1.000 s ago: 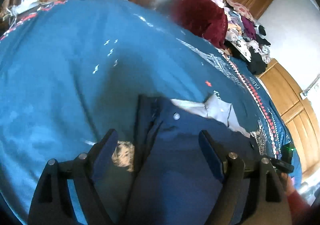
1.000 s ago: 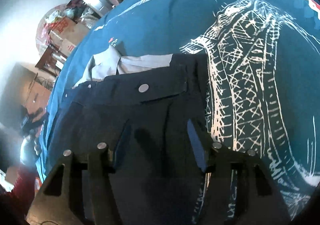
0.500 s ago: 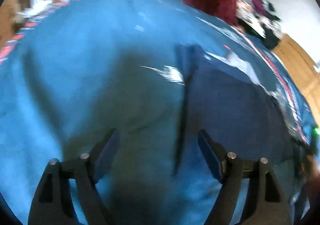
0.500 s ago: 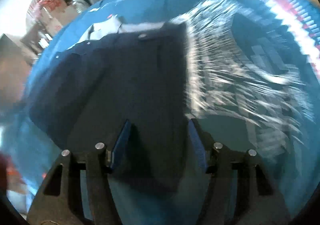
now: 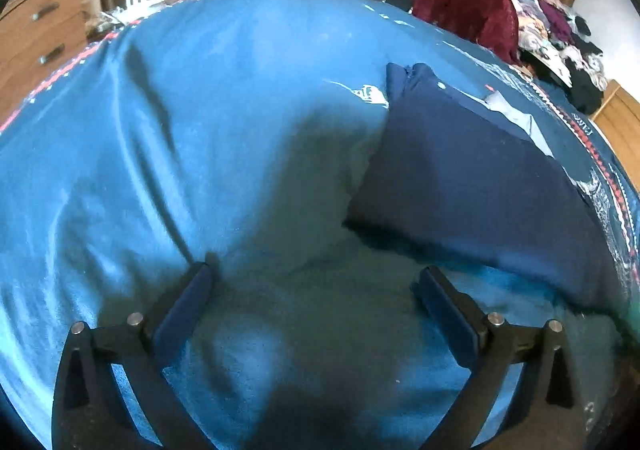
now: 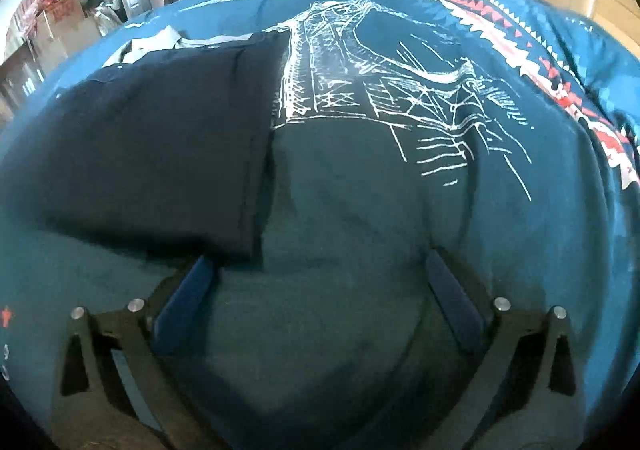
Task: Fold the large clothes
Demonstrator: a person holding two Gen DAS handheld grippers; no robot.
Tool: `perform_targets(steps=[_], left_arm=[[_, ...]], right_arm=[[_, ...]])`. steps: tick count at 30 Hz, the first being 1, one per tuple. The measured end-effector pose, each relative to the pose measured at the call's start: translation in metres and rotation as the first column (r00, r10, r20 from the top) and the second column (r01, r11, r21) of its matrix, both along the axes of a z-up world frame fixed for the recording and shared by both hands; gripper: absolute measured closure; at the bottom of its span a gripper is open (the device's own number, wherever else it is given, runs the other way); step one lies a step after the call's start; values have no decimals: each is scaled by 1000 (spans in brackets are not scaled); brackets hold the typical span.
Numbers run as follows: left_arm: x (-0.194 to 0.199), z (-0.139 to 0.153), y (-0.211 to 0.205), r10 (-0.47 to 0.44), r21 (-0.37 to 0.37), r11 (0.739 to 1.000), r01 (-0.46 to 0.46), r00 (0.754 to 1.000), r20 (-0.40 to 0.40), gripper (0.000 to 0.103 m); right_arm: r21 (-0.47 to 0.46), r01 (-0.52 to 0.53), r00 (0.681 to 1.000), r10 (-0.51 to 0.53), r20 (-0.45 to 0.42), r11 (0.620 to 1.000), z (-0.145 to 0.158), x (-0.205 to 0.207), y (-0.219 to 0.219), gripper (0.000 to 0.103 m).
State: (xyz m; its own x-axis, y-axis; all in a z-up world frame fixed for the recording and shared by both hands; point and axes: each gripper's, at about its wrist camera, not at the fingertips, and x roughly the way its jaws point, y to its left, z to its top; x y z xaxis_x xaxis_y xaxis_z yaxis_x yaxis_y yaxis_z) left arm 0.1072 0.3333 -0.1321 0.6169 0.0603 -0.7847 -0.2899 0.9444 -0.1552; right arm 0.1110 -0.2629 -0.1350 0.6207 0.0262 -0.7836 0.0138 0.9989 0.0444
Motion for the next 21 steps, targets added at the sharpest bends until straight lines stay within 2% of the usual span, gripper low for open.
perform_targets(steps=[3,8,13,21], left_arm=[[-2,-1,-2,-8,14,1000,8,1000,10,0],[-7,-2,4,-13,-22,1000,14,998,54,0],[-2,-3,0,-10,24,1000,9,999,40,0],[-2,-3,-1,-7,27,1000,6,999,43,0]], right_arm=[[36,-2,1000,2,11,999,1,-2,-7,0],[19,0,1000,-1,18,1000,1,0,-2,0],[7,3,1000,-3,22,1000,0,0,-1,0],[8,2,1000,-2,23,1000,-1,1,-1,0]])
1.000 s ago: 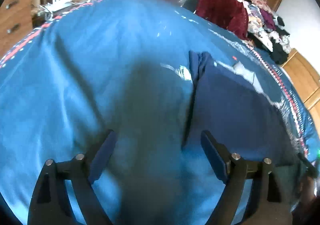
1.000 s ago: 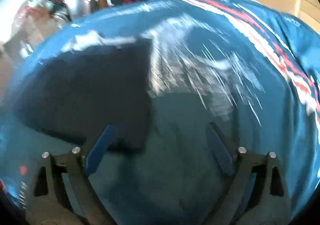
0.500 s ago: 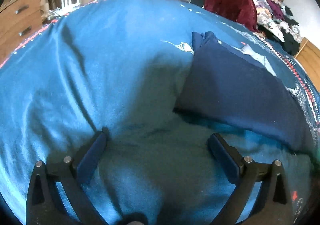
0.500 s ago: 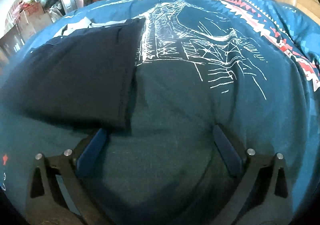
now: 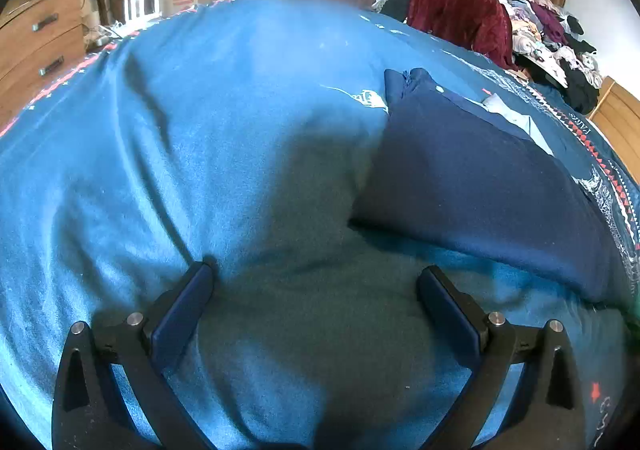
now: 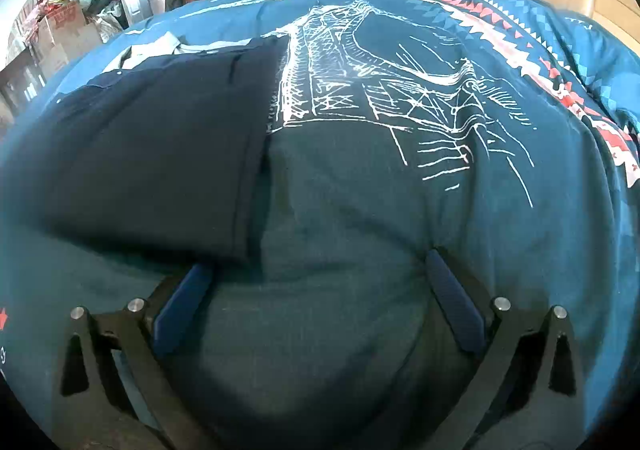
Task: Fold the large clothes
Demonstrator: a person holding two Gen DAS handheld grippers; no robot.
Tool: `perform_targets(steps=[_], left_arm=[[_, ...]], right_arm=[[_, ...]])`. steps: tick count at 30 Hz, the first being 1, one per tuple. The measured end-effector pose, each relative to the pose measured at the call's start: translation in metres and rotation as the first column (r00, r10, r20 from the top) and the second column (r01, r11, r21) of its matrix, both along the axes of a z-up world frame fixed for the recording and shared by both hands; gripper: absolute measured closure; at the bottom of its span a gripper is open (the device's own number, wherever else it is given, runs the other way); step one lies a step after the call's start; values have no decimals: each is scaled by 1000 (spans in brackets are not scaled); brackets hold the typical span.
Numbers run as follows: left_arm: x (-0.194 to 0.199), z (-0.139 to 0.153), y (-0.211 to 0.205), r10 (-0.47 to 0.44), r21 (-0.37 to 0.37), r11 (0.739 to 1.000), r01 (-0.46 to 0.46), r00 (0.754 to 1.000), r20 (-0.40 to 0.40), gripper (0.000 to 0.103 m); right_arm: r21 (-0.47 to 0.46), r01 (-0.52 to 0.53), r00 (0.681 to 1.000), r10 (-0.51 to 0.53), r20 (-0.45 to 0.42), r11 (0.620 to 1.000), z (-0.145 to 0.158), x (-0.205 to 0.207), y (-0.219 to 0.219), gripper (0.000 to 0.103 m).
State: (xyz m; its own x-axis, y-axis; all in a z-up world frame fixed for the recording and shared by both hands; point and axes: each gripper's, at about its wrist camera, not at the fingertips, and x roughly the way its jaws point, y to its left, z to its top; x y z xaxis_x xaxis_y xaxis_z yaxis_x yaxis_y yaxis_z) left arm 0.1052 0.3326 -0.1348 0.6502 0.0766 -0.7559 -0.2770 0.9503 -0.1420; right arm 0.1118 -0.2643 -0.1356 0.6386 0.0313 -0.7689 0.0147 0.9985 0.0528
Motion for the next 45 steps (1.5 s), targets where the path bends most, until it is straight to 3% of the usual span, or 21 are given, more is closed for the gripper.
perform_targets(steps=[24,26,28,32,35,38,40,41,45], left_arm=[[-1,3,-1,-3,-5,1000,3,1000,-18,0],[-1,8,-2,-15,-24,1000,14,999,-42,0],[-7,18,-1,-11,-112,994,7,999,-35,0],[-18,39,-11,-34,-288,956,53,997,69,0],[-13,46,-33,-108,-392,907,155,984,140,1],[3,34,-38,-116,-490,854,175,982,150,5],[18,15,-32,-78,-571,810,133,990,120,18],[22,8,-30,-61,-594,796,112,993,106,19],[37,-3,-25,-10,-609,790,72,994,105,21]], right_arm=[[3,1,1000,-1,0,1000,-1,0,-1,0],[4,1,1000,-1,1,1000,-1,0,-1,0],[6,1,1000,-1,2,1000,0,1,-1,0],[11,-1,1000,1,5,1000,0,1,-1,0],[13,0,1000,0,5,1000,0,1,-1,0],[12,0,1000,0,4,1000,0,2,0,0],[13,0,1000,0,5,1000,0,1,-1,0],[12,0,1000,0,4,1000,0,2,0,0],[13,0,1000,-1,4,1000,0,1,-1,0]])
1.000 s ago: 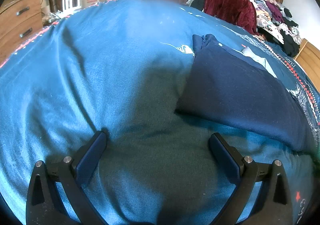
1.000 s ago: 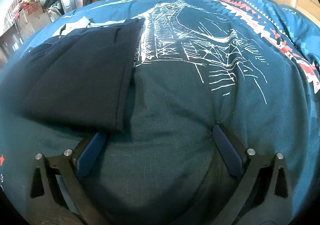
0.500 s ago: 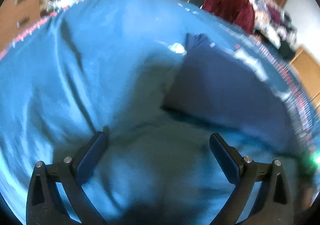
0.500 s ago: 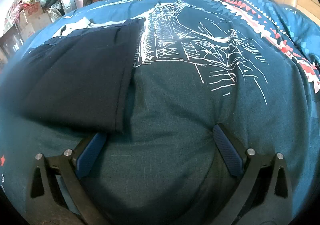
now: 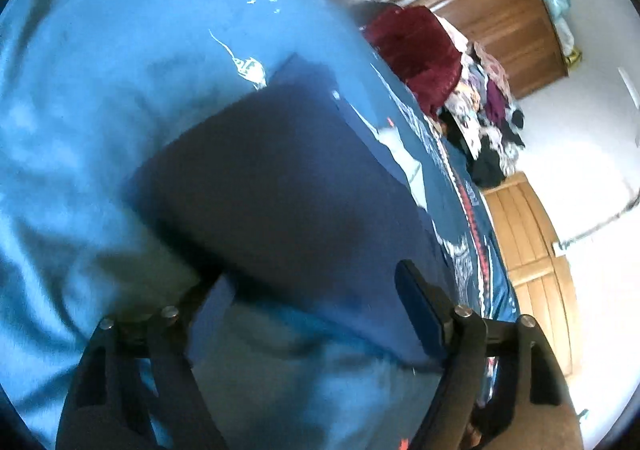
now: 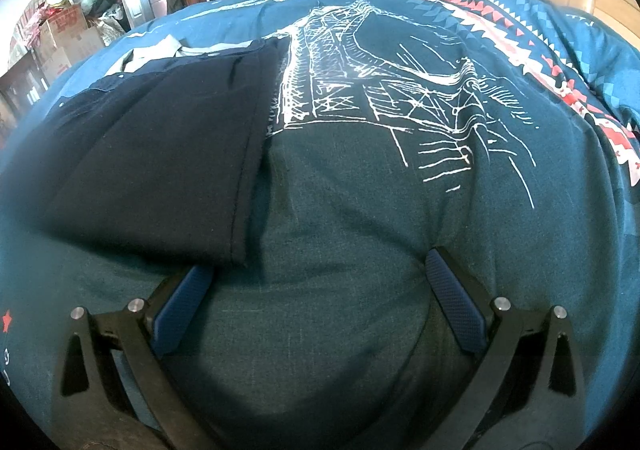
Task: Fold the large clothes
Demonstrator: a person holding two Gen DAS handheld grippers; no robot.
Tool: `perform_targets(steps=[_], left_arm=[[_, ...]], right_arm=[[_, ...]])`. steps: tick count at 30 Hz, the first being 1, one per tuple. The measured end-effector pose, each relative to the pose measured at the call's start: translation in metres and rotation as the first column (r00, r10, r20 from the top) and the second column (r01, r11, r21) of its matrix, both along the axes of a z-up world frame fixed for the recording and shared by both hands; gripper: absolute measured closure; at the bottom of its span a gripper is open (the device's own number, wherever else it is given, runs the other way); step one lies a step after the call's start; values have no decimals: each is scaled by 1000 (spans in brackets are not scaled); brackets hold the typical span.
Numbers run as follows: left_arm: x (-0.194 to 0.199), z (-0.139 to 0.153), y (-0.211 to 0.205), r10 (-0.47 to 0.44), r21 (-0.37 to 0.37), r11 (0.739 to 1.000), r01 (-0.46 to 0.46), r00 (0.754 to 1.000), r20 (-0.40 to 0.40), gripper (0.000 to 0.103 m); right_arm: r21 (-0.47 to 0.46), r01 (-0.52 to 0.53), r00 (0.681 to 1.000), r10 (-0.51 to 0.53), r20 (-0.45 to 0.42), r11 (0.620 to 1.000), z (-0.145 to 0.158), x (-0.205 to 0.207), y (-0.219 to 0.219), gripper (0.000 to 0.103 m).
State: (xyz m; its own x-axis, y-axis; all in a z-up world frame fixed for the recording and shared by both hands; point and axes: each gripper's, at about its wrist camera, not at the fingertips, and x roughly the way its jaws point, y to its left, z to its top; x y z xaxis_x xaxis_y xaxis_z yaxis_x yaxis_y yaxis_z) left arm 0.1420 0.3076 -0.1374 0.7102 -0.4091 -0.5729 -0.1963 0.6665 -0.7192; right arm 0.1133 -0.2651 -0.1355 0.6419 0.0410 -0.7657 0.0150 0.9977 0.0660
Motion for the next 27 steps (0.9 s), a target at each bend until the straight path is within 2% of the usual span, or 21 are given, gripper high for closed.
perform_targets(steps=[5,9,11,14,17,18,19,20,22,25,27], left_arm=[[21,-5,4,39,9,999,-39,999,18,28],[40,-9,2,46,53,997,-48,998,35,43],[43,-15,5,56,38,998,-58,998,35,51],[46,-19,12,62,11,998,-63,997,41,59],[46,-15,7,50,45,998,-53,996,68,61],[45,-10,4,41,63,997,-47,995,90,72],[44,-4,0,33,85,995,-43,993,114,87],[42,2,-4,25,110,993,-40,990,135,90],[41,25,-22,-15,212,977,-25,982,186,91],[39,50,-51,-95,369,929,7,971,221,91],[38,61,-72,-160,460,887,38,960,230,91]], right_arm=[[-2,-1,1000,1,-3,1000,1,0,2,0],[-22,-2,1000,1,-18,1000,3,-2,4,0],[-38,-4,1000,3,-17,999,10,-10,7,0],[-80,-24,1000,24,7,996,31,-24,18,0],[-76,-107,992,111,51,991,71,-23,51,0],[-66,-138,988,142,68,988,85,-17,63,0],[-40,-185,978,188,93,982,103,-5,80,0],[-13,-220,969,220,109,975,115,5,91,0],[64,-330,940,321,119,942,143,44,133,0],[146,-478,878,474,59,866,161,114,203,0],[195,-581,803,595,-19,790,162,155,266,0]])
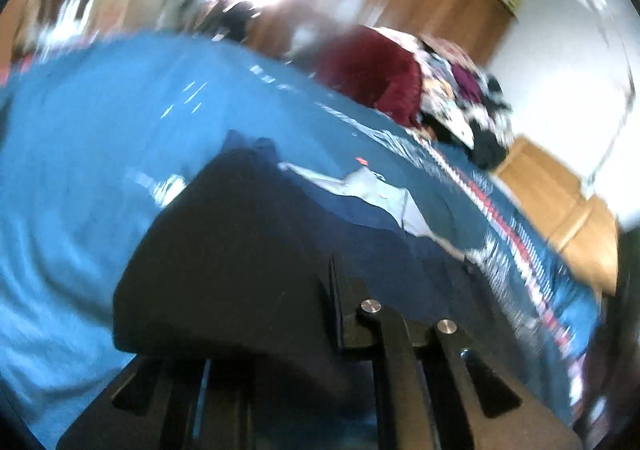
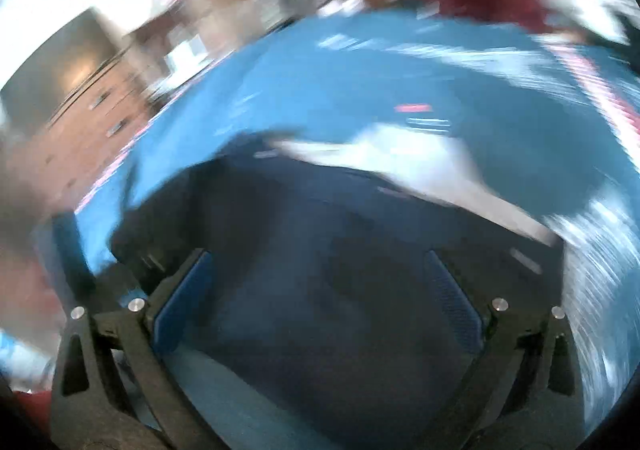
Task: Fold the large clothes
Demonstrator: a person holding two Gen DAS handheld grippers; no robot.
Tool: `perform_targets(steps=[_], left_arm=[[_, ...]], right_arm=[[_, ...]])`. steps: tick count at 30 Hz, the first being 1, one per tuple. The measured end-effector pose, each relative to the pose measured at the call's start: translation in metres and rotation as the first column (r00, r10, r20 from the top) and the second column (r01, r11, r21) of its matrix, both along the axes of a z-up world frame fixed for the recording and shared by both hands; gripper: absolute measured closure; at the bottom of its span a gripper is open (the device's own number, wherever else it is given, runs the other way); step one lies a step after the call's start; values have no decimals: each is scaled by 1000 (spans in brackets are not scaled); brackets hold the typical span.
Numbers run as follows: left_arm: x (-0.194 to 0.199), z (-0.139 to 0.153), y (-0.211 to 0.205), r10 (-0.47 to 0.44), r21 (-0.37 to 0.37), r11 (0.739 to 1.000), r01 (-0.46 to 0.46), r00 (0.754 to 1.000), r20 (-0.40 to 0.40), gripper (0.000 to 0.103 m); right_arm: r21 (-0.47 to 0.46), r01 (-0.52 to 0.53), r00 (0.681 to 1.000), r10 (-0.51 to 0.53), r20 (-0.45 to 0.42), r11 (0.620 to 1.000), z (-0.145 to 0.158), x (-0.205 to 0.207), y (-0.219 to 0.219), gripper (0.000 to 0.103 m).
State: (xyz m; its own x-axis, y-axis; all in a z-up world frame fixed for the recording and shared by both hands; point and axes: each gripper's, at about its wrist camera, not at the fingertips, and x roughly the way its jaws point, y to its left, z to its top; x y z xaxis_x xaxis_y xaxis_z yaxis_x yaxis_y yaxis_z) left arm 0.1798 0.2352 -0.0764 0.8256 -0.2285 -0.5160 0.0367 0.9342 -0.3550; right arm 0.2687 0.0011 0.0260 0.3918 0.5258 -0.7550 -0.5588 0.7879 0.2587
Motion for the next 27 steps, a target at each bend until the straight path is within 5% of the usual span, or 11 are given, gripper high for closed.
perform_targets(steps=[4,8,11,13,14,16,17,22,27], left_arm=[[7,11,-28,-47,105,993,45,999,13,91],[13,14,-55,-103,179,979,99,995,11,91],[21,11,-73,-143,209,968,139,990,5,89],[23,10,-79,-161,212,965,158,987,-2,88],[24,10,-83,-169,219,961,166,986,-4,88],[26,11,-92,-194,225,955,192,981,-11,88],[28,11,-100,-214,234,949,212,977,-15,88],[24,19,-164,-380,286,884,369,925,-16,88],[23,5,-260,-583,289,764,577,809,-75,88]], right_arm=[[-41,-168,962,155,-223,985,-16,58,112,0],[-164,-239,937,184,-296,957,-33,69,179,0],[-269,-235,949,162,-269,934,-51,71,187,4],[-298,-194,958,115,-261,935,-66,81,171,26],[-267,-169,955,90,-284,949,-76,86,157,48],[-101,-110,940,71,-334,989,-86,91,120,71],[-12,-80,937,71,-341,997,-88,89,99,94],[291,152,942,-49,-332,944,-97,52,-38,97],[341,323,905,-183,-384,883,-134,27,-142,97]])
